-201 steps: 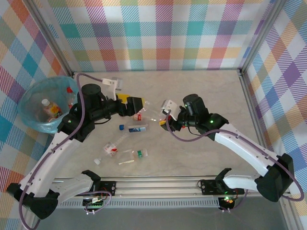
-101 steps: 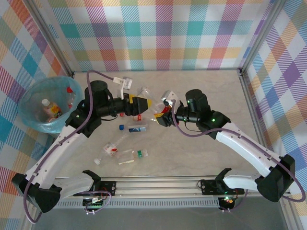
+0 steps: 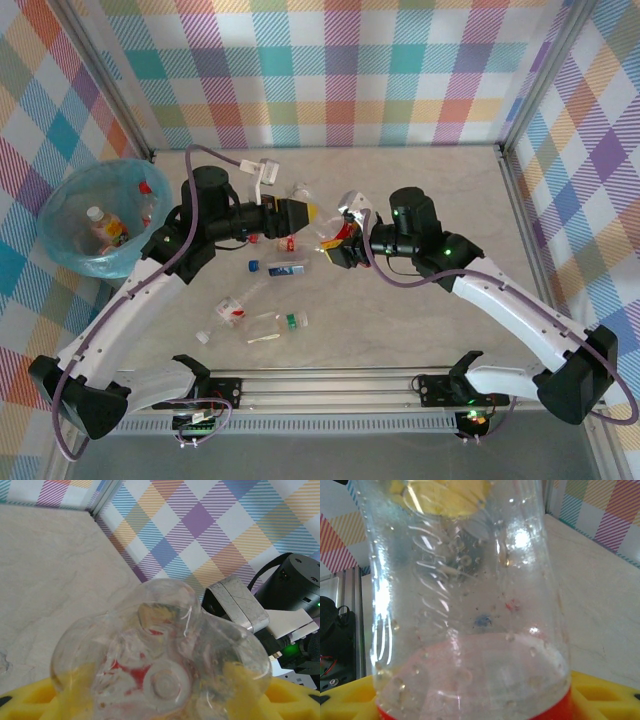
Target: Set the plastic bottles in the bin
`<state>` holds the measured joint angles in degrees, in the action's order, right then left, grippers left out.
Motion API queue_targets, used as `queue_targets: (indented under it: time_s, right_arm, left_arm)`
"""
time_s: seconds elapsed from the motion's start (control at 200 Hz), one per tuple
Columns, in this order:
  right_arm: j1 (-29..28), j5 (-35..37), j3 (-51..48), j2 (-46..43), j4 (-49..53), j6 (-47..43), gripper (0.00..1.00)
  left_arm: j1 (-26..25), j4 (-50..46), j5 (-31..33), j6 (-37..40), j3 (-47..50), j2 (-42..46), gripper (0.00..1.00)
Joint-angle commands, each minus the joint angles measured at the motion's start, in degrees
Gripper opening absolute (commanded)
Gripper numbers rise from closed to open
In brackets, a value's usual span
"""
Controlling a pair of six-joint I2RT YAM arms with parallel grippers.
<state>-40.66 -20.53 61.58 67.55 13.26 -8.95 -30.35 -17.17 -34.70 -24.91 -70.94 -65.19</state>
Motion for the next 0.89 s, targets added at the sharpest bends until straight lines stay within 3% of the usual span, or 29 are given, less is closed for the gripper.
queue_targets:
  time_s: [0.0, 0.235, 0.47, 0.66, 0.77, 0.89]
  right_arm:
    - [-0.3, -3.2, -0.5, -2.3, -0.9, -0.3, 0.65]
    - [-0.3, -1.3, 0.1, -3.5, -2.4, 2.4, 0.91]
    - [-0.7, -4.7, 6.4, -0.8, -2.6, 6.3, 0.95]
    - [-4.8, -4.9, 15.0, 5.2, -3.4, 7.2, 0.94]
    - [-10.4, -5.4, 23.0, 11.4, -1.5, 5.3, 0.93]
    - [-16.2, -6.5, 30.3, 18.1, -1.4, 3.9, 0.92]
  left_arm:
    - [-0.6, 1.7, 1.7, -0.7, -2.1, 0.3, 0.54]
    - [-0.6, -4.5, 13.3, -1.0, -4.7, 2.7, 0.52]
    - [0.2, -14.3, 30.5, 2.8, -11.2, 4.0, 0.49]
    - [3.2, -24.4, 44.4, 10.3, -23.4, 2.9, 0.48]
    - [7.1, -28.7, 53.1, 14.5, -30.1, 1.5, 0.48]
    - [15.6, -29.7, 54.7, 16.1, -34.4, -0.5, 0.48]
